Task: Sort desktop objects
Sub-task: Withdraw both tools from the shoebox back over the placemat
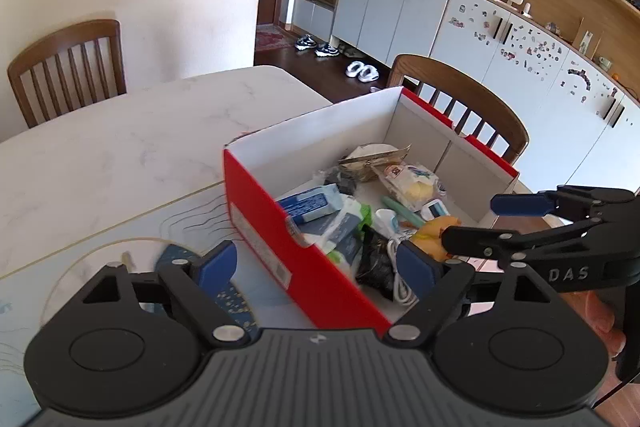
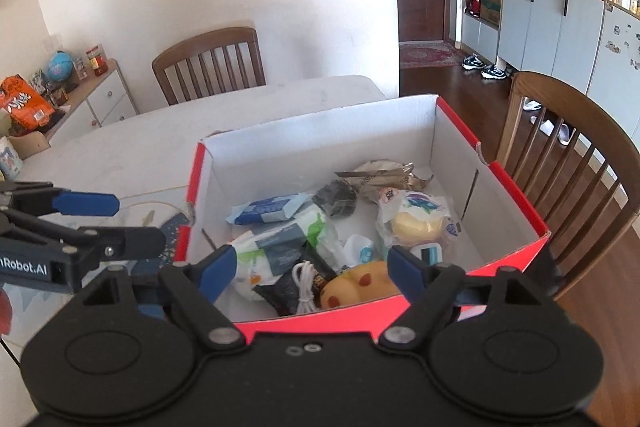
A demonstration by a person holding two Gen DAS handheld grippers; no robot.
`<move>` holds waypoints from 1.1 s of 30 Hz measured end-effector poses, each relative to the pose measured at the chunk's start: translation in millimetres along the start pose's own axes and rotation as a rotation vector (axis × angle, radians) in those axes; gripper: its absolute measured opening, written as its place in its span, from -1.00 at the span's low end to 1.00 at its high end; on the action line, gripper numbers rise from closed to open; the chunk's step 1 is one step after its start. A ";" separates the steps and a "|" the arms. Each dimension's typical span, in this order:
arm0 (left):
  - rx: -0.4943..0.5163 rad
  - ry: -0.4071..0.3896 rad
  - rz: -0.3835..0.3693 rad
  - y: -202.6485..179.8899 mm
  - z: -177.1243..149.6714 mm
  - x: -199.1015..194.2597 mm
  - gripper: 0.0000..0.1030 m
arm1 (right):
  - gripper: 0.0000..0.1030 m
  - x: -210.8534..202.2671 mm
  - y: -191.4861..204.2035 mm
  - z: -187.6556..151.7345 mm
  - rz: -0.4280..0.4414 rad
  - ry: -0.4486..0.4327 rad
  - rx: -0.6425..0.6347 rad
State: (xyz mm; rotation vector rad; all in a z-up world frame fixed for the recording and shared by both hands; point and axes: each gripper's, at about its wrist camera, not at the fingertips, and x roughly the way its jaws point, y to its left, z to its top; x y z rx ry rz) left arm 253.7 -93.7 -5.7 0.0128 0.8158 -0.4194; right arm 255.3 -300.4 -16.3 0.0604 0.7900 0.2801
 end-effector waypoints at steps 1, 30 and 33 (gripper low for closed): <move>0.008 -0.003 0.004 0.5 -1.8 -2.7 0.86 | 0.65 -2.3 1.2 -0.8 -0.001 -0.006 0.000; 0.007 -0.035 0.017 22.0 -42.5 -48.6 1.00 | 0.76 -43.1 44.7 -39.9 -0.063 -0.059 -0.008; 0.010 -0.026 0.019 24.7 -49.1 -47.9 1.00 | 0.76 -42.7 47.8 -44.3 -0.066 -0.049 -0.004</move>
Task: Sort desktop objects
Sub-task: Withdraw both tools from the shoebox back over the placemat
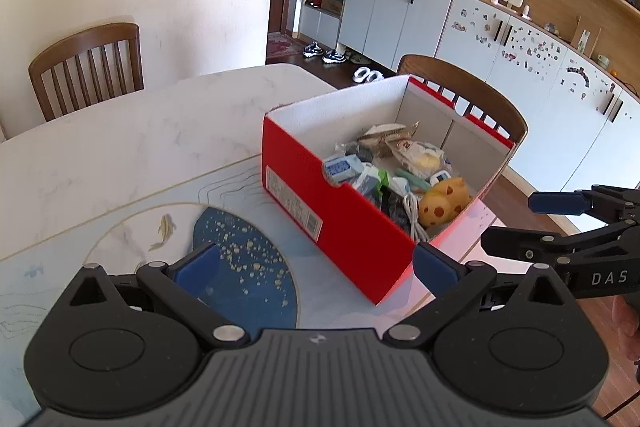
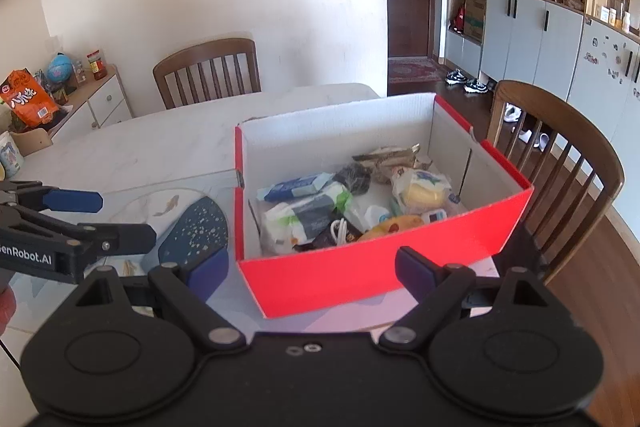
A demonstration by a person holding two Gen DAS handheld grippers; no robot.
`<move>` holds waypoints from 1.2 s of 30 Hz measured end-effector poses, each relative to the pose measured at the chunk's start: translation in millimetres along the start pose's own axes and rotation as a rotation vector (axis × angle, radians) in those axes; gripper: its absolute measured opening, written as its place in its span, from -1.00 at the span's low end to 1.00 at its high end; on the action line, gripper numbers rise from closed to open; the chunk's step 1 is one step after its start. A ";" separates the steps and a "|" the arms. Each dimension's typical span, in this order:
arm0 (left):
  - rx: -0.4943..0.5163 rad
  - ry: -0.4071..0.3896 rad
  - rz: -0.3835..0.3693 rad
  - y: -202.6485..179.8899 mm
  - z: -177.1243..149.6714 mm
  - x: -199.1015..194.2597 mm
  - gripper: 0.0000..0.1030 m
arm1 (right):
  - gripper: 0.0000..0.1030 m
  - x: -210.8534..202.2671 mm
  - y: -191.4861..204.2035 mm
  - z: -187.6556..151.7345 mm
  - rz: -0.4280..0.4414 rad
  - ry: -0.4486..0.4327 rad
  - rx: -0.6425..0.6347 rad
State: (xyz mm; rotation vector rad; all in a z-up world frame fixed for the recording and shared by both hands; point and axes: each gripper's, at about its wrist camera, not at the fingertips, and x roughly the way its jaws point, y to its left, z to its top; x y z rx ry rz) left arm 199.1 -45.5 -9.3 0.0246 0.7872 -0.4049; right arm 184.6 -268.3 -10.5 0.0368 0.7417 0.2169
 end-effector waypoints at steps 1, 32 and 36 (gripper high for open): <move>0.000 0.005 0.004 0.7 -2.2 1.0 1.00 | 0.76 0.1 1.2 -1.1 0.000 0.003 0.002; 0.078 -0.092 -0.022 -10.9 -4.5 -15.4 1.00 | 0.76 -9.9 8.9 -5.7 -0.054 -0.039 0.022; 0.092 -0.103 -0.031 -16.7 -2.5 -19.2 1.00 | 0.76 -15.3 5.8 -5.2 -0.065 -0.046 0.027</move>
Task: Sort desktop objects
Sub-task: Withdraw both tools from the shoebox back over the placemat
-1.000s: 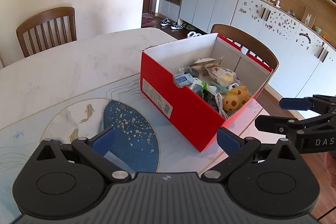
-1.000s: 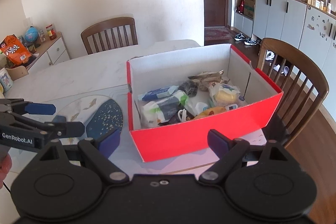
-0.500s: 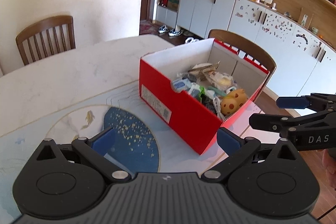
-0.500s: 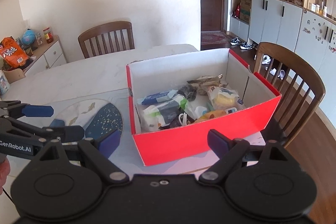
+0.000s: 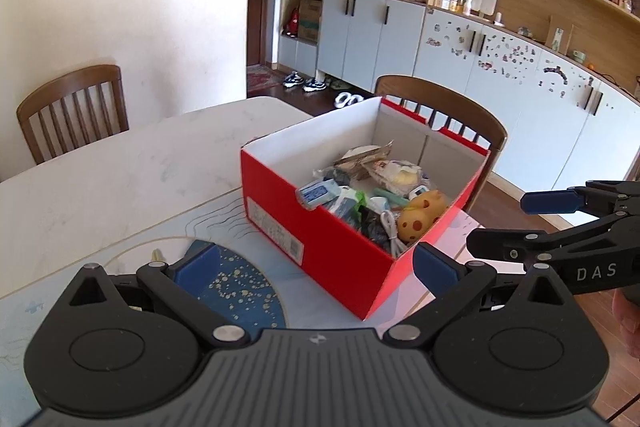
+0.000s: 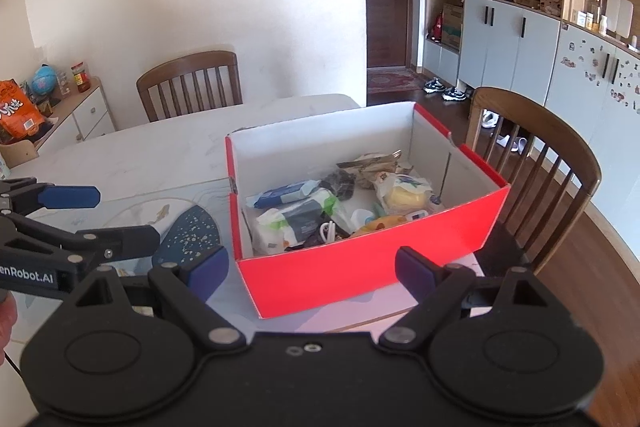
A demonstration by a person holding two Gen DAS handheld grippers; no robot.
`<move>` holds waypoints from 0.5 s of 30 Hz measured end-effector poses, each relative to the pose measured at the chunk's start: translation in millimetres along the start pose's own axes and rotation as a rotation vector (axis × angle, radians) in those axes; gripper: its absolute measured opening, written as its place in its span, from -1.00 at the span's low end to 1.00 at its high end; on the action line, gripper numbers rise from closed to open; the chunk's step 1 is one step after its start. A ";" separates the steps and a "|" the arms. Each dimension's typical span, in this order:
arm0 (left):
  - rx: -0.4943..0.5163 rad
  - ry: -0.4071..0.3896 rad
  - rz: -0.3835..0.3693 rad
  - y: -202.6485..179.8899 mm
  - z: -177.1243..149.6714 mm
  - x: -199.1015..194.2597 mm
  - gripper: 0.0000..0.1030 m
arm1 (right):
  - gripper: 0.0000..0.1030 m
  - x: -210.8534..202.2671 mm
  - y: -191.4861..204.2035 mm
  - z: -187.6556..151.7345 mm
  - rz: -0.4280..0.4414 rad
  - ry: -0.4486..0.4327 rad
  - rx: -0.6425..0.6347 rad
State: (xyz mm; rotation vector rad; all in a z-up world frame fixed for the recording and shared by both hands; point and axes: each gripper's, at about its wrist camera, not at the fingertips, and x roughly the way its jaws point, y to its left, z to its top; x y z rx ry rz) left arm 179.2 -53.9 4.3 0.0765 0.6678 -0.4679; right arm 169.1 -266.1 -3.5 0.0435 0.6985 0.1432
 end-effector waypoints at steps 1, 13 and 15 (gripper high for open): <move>0.007 -0.006 0.005 -1.7 0.7 -1.2 1.00 | 0.76 -1.0 -1.3 0.3 -0.002 -0.002 0.003; 0.064 -0.029 -0.006 -13.0 4.2 -9.2 1.00 | 0.76 -7.8 -8.2 -1.4 -0.030 -0.010 0.017; 0.062 -0.031 -0.005 -12.1 3.9 -10.3 1.00 | 0.76 -8.4 -8.4 -1.5 -0.034 -0.011 0.019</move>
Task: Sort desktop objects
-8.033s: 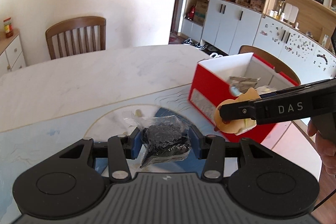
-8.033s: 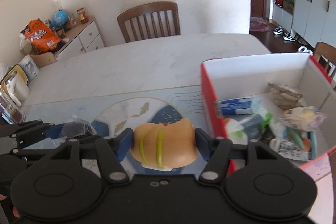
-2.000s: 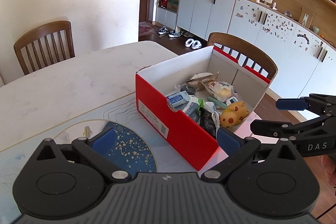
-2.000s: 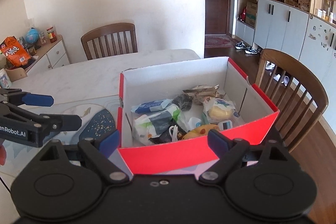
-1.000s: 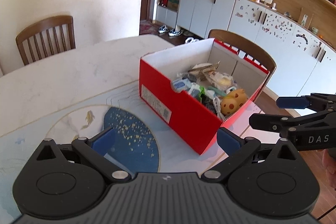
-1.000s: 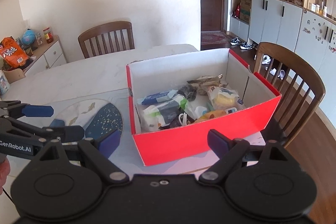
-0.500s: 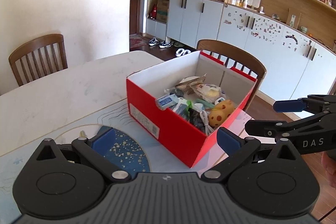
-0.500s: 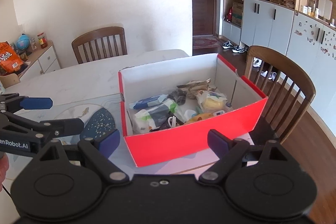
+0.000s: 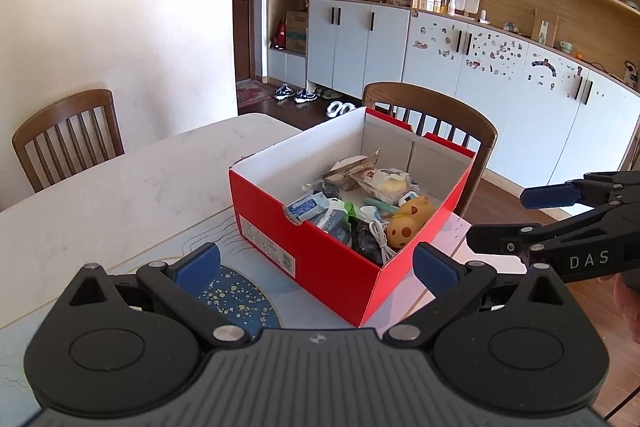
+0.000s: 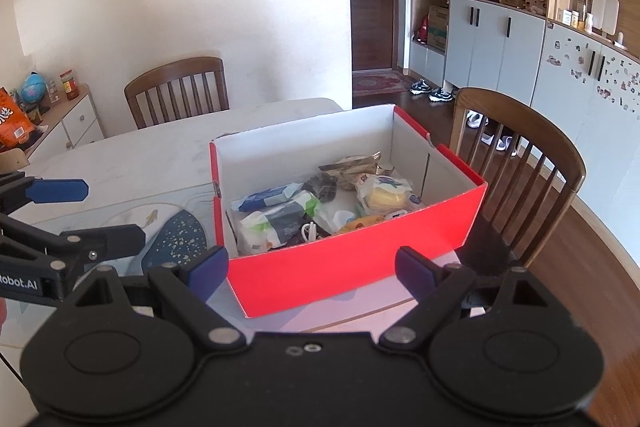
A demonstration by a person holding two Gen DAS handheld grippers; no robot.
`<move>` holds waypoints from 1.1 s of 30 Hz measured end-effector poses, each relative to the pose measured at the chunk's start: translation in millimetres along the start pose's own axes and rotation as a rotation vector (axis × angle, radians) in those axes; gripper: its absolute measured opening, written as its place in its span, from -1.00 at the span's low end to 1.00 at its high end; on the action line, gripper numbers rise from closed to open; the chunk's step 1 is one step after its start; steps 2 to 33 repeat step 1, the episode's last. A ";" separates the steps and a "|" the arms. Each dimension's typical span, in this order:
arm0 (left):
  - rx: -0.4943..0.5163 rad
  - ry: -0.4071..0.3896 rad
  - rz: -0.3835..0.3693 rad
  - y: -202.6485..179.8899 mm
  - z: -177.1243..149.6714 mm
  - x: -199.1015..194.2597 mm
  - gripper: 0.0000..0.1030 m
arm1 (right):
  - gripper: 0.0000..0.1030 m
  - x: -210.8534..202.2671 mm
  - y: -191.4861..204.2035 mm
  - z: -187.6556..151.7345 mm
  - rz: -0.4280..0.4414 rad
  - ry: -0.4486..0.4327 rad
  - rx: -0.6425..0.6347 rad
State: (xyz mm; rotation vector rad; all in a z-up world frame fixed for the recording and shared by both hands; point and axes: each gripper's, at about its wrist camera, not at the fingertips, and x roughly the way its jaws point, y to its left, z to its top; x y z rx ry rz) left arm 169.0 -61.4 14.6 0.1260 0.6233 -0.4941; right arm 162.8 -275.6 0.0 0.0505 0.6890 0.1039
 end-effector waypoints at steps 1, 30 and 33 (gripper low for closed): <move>-0.004 0.001 0.002 1.2 -0.2 -0.3 1.00 | 0.76 -0.4 -0.1 0.3 -0.001 0.000 0.000; -0.004 0.001 0.002 1.2 -0.2 -0.3 1.00 | 0.76 -0.4 -0.1 0.3 -0.001 0.000 0.000; -0.004 0.001 0.002 1.2 -0.2 -0.3 1.00 | 0.76 -0.4 -0.1 0.3 -0.001 0.000 0.000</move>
